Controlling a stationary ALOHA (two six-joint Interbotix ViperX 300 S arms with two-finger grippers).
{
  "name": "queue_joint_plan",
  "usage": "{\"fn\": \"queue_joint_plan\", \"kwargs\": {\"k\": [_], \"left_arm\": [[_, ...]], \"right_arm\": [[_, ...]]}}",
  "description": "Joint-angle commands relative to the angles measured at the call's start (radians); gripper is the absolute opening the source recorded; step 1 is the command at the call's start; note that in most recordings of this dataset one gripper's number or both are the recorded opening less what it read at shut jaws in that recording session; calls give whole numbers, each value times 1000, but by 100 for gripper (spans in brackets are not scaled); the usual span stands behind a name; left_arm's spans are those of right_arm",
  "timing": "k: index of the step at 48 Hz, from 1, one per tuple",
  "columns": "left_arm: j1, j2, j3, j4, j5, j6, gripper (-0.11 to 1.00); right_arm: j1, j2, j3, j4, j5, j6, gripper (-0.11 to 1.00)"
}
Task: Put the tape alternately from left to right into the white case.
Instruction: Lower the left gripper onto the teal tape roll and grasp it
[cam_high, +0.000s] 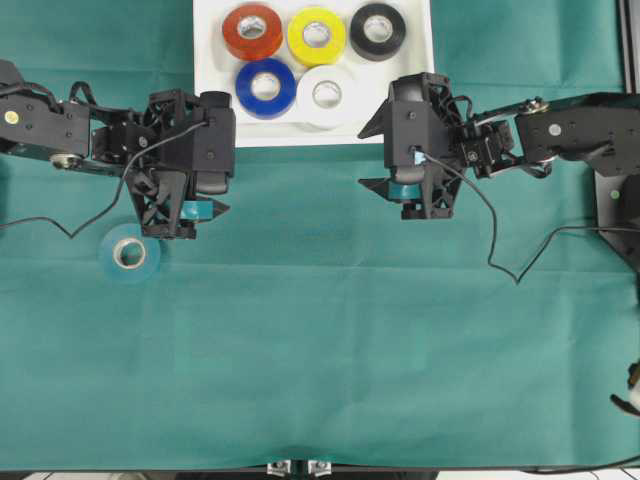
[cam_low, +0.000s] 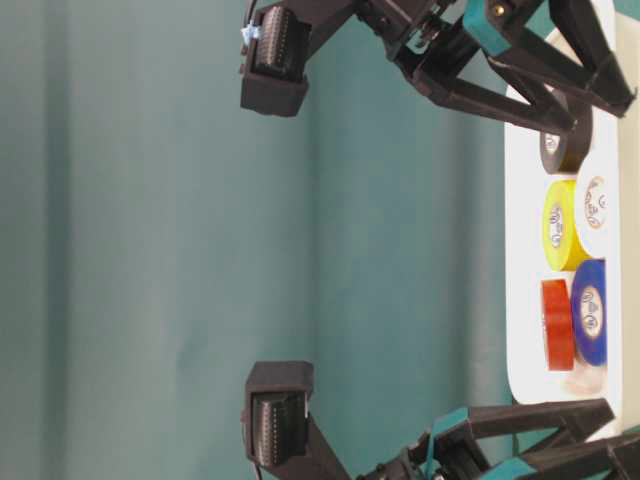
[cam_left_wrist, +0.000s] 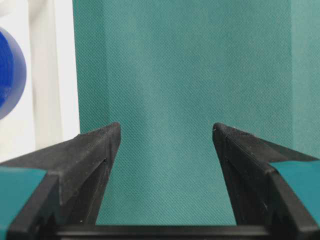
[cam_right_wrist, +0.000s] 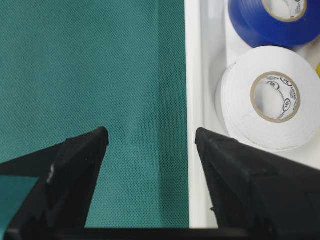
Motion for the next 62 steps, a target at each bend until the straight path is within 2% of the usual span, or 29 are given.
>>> {"fn": "queue_joint_plan", "kwargs": {"k": [1, 13, 32, 45, 62], "left_arm": [[-6, -28, 9, -3, -3, 0, 93], [-35, -60, 40, -3, 0, -9, 93], [-92, -126, 135, -5, 58, -126, 93], [-109, -161, 184, -5, 89, -170, 93], [-158, -169, 224, -3, 89, -179, 93]], "right_arm": [[2, -21, -8, -3, -3, 0, 80], [3, -21, -8, -5, -8, 0, 80], [5, -21, -14, -3, -8, 0, 80], [6, -21, -14, -5, -8, 2, 80], [8, -21, -18, -5, -9, 3, 80]]}}
